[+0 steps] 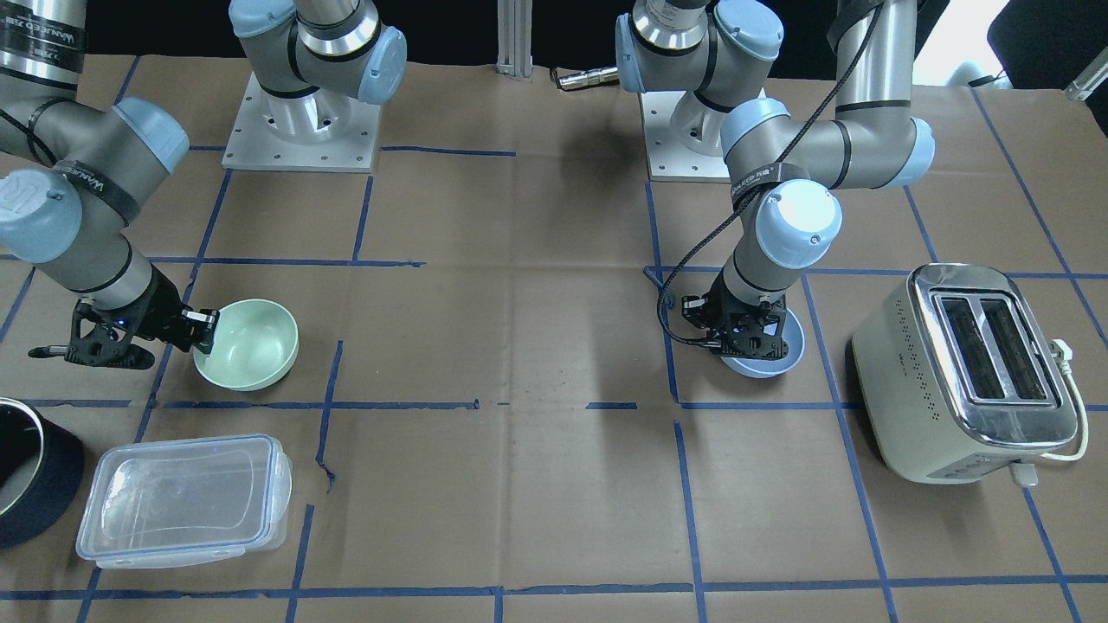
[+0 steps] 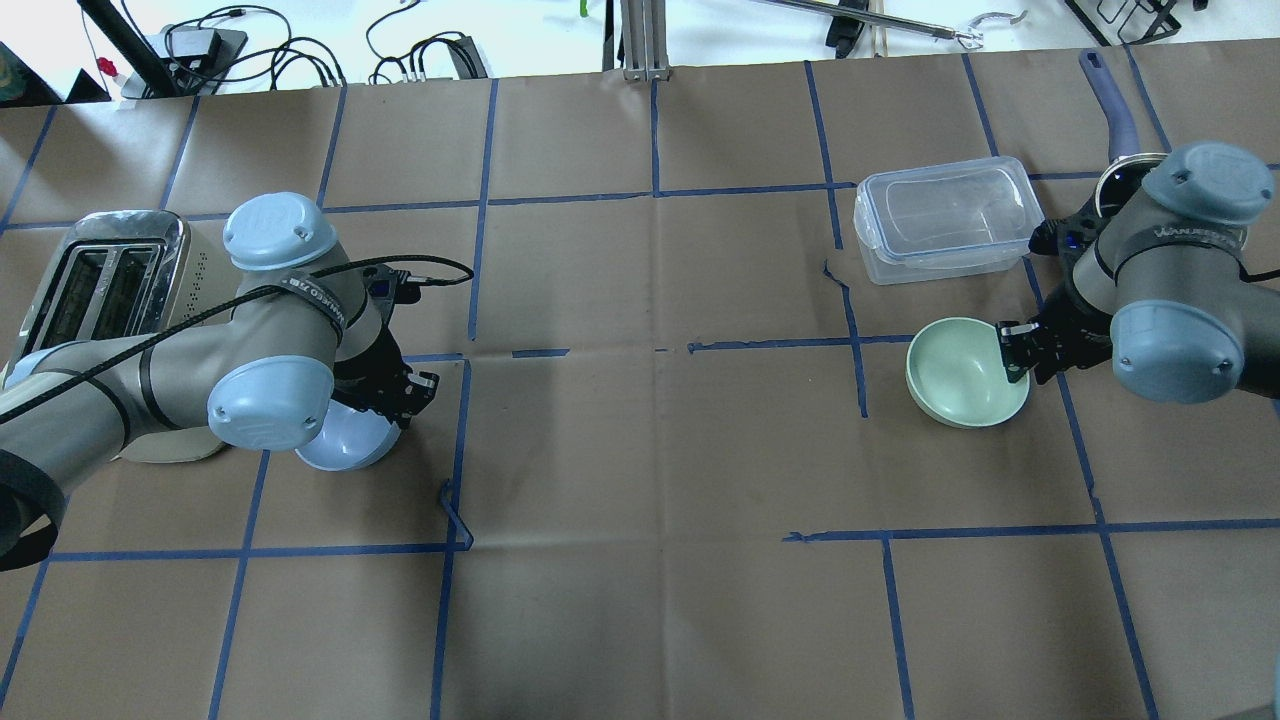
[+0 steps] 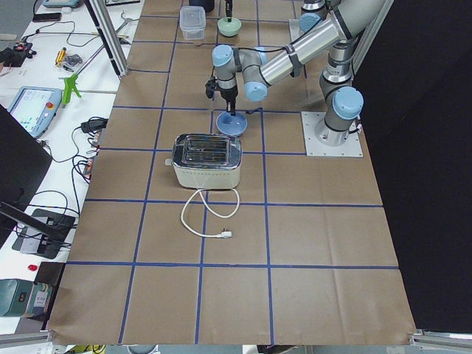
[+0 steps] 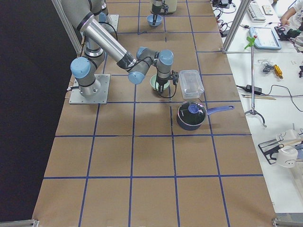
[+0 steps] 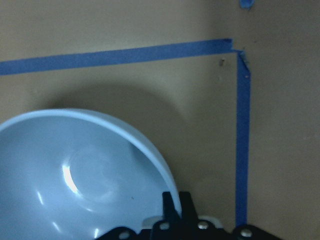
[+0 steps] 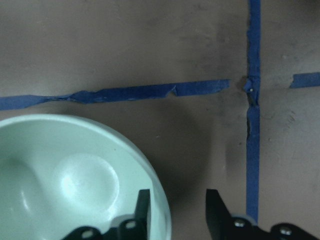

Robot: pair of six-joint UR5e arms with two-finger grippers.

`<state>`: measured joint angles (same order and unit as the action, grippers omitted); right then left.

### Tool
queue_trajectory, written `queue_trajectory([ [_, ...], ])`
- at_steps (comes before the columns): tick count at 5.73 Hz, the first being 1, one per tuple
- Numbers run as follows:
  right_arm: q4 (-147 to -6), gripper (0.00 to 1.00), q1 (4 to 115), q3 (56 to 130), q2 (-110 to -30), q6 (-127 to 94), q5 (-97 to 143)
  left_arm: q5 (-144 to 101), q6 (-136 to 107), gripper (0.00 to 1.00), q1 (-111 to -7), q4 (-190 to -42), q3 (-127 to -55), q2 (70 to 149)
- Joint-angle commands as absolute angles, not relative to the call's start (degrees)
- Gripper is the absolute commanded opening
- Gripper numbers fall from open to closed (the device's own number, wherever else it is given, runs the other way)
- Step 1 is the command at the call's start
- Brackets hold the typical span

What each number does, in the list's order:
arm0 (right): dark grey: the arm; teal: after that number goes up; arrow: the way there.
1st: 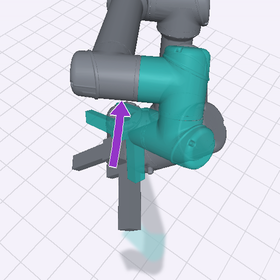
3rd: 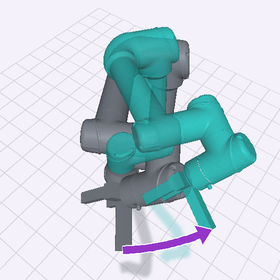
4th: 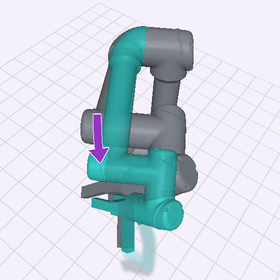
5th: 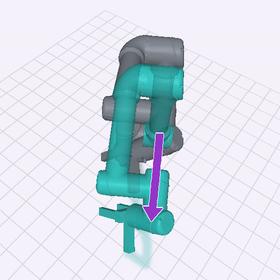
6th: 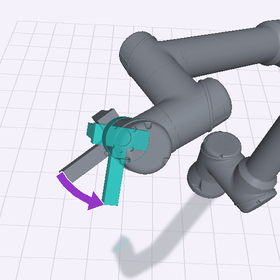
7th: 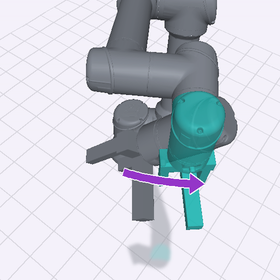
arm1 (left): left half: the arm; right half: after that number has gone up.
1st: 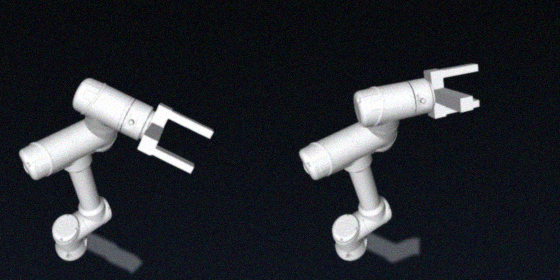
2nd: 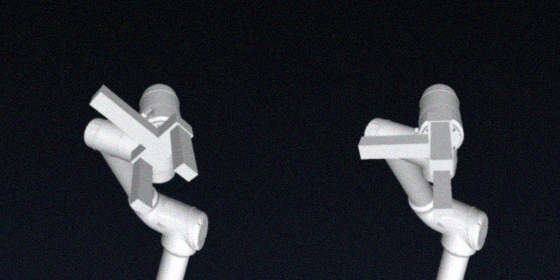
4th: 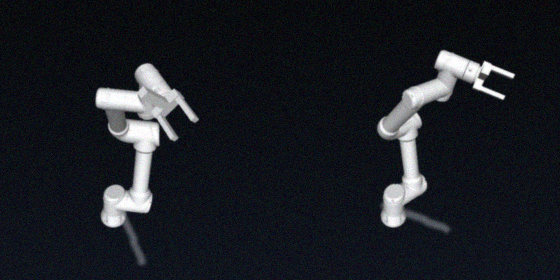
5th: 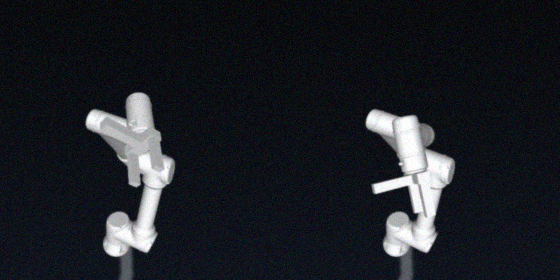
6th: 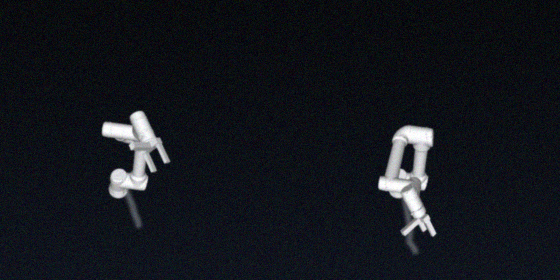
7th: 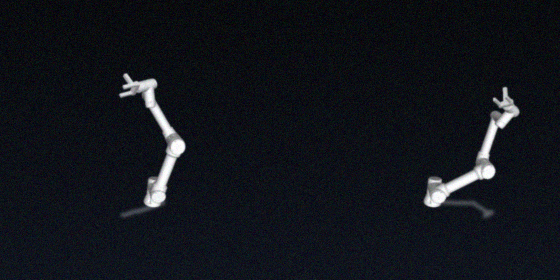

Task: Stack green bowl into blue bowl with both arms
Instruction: 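Slide the blue bowl to table center with left gripper while right lifts green bowl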

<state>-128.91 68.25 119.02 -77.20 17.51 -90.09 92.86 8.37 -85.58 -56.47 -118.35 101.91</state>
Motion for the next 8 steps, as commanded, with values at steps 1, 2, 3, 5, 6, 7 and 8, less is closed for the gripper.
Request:
queue_trajectory([
  [1, -128.67, 0.07, 68.81, 118.48, -77.87, 17.49, -90.09, 92.55, -2.56, 0.03, -94.24, -59.13, -110.45, 103.0],
  [2, -128.32, 0.07, 68.91, 117.69, -78.57, 17.58, -90.17, 92.98, -9.51, 0.03, -102.22, -60.46, -104.04, 106.92],
  [3, -121.62, 0.07, 68.91, 114.03, -79.97, 17.49, -90.09, 92.55, -15.93, 0.03, -107.35, -60.73, -97.45, 112.36],
  [5, -103.35, 0.07, 68.99, 101.4, -80.77, 16.96, -90.09, 92.46, -25.96, 0.05, -114.4, -60.12, -88.02, 120.37],
  [6, -97.09, 0.07, 70.04, 95.6, -80.86, 16.79, -90.26, 92.2, -27.23, 0.06, -115.65, -60.03, -87.02, 121.89],
  [7, -93.38, 0.07, 71.61, 91.71, -81.56, 15.57, -90.44, 89.5, -26.9, 0.06, -116.27, -60.03, -87.19, 121.9],
  [8, -88.82, 0.07, 75.37, 87.32, -82.43, 11.29, -90.53, 89.21, -26.81, 0.06, -116.98, -59.94, -87.19, 122.08],
])
